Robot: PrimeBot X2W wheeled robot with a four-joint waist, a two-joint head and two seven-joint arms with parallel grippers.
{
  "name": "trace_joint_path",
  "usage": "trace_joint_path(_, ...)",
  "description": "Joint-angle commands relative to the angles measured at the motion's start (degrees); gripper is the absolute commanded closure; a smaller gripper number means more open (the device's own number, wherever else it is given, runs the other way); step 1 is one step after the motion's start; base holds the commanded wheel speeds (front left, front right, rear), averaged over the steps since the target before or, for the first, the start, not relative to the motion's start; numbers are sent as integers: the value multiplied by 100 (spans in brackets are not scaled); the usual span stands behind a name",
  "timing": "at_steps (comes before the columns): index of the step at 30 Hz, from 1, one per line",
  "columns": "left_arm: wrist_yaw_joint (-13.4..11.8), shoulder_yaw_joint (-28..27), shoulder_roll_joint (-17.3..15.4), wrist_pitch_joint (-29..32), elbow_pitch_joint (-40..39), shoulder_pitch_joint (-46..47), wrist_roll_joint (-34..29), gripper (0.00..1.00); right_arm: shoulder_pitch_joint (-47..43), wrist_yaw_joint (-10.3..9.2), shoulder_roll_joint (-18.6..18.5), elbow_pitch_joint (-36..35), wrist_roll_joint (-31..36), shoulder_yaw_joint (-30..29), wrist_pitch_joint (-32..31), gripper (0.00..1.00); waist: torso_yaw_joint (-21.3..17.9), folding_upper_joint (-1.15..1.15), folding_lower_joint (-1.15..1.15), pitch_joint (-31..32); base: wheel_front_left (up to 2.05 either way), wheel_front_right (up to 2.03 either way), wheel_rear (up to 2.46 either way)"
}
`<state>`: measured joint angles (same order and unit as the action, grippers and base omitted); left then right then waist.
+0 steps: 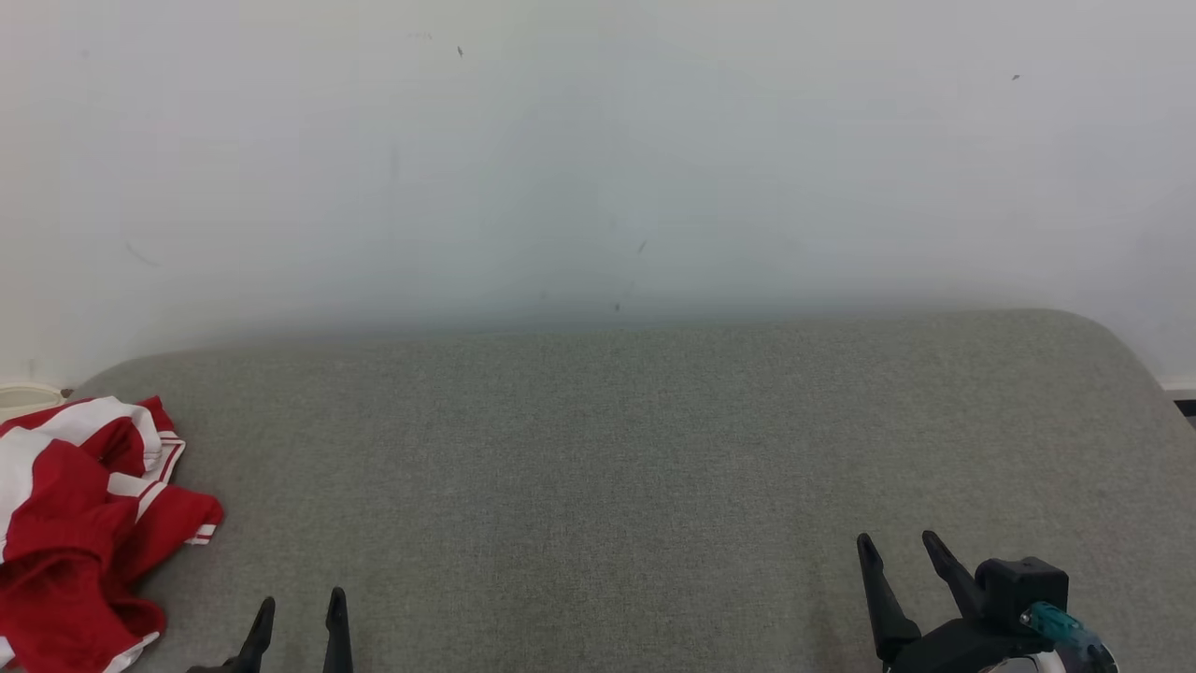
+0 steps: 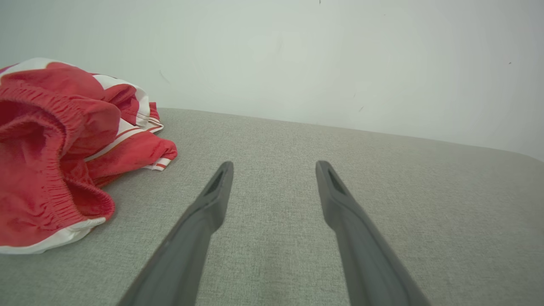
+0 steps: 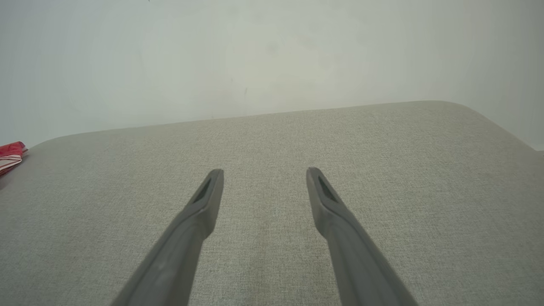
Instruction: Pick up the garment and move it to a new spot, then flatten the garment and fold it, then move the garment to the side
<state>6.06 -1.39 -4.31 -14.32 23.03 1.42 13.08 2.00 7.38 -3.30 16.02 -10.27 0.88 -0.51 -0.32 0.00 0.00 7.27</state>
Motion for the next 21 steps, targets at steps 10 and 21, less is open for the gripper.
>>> trace_joint_path(10, 3, 12, 51, -95, 58, 41, -165, 0, 78, 21, 57, 100, 211, -58, -4, 0, -3, 0, 0, 8, 0, 0, 0)
trace_joint_path(21, -56, 86, 77, -95, 25, 6, -149, 0, 84, 21, 57, 139, 206, -74, 49, 0, 0, 0, 0, 17, 0, 0, 0)
